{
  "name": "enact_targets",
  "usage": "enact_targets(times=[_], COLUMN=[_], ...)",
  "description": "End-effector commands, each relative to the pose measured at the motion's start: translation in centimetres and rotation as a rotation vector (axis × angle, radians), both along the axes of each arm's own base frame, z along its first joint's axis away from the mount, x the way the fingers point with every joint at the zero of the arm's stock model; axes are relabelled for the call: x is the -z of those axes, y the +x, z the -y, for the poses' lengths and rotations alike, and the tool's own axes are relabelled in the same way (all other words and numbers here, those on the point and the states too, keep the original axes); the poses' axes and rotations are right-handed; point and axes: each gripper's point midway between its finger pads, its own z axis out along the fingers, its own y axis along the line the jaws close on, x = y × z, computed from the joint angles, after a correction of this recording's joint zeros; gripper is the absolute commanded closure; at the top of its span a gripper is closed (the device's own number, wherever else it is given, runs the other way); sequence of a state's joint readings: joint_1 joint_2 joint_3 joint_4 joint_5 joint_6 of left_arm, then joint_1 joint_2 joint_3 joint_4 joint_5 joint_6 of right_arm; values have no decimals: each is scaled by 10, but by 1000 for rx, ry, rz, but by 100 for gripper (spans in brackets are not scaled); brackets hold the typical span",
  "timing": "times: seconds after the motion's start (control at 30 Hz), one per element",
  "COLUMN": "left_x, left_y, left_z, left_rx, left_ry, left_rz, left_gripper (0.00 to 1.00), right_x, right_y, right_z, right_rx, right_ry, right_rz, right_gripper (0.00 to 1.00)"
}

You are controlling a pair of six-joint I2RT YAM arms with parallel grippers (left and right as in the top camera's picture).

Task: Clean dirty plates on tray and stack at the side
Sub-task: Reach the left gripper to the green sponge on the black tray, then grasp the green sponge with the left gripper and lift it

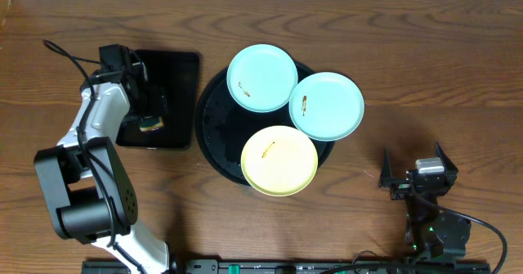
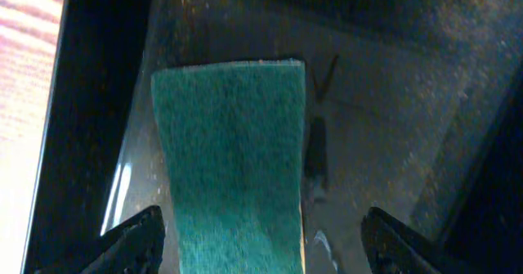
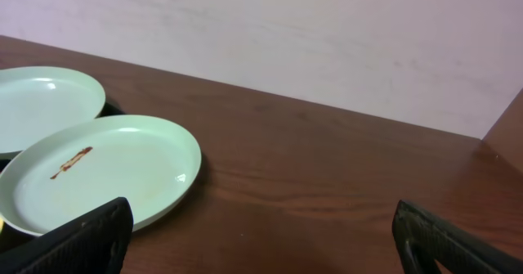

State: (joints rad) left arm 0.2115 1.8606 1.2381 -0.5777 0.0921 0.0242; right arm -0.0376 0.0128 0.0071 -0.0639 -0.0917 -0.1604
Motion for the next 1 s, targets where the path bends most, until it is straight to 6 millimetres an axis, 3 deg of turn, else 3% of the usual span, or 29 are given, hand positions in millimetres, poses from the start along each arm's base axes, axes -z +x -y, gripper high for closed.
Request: enact_targets(times=[0.0, 0.27, 0.6, 0.77, 0.87, 0.97], left_x=[1, 4, 28, 26, 24, 24], left_y=[4, 7, 6, 10, 12, 13], left_z=[-4, -5, -4, 13, 26, 27], left_rx=[4, 4, 6, 32, 55, 57], left_ry=[25, 25, 14, -76, -152, -160], left_rz=[3, 11, -20, 3, 20, 22], left_gripper=[23, 25, 30, 45, 46, 45], right_x=[1, 1, 1, 1, 1, 1], right_y=[0, 0, 0, 0, 0, 0], right_z=[-3, -3, -3, -3, -3, -3], right_rx=[-10, -10, -10, -10, -10, -10], right_ry=[18, 18, 18, 18, 18, 18], right_rz=[-5, -5, -5, -5, -5, -5], right_gripper=[1, 1, 1, 1, 1, 1])
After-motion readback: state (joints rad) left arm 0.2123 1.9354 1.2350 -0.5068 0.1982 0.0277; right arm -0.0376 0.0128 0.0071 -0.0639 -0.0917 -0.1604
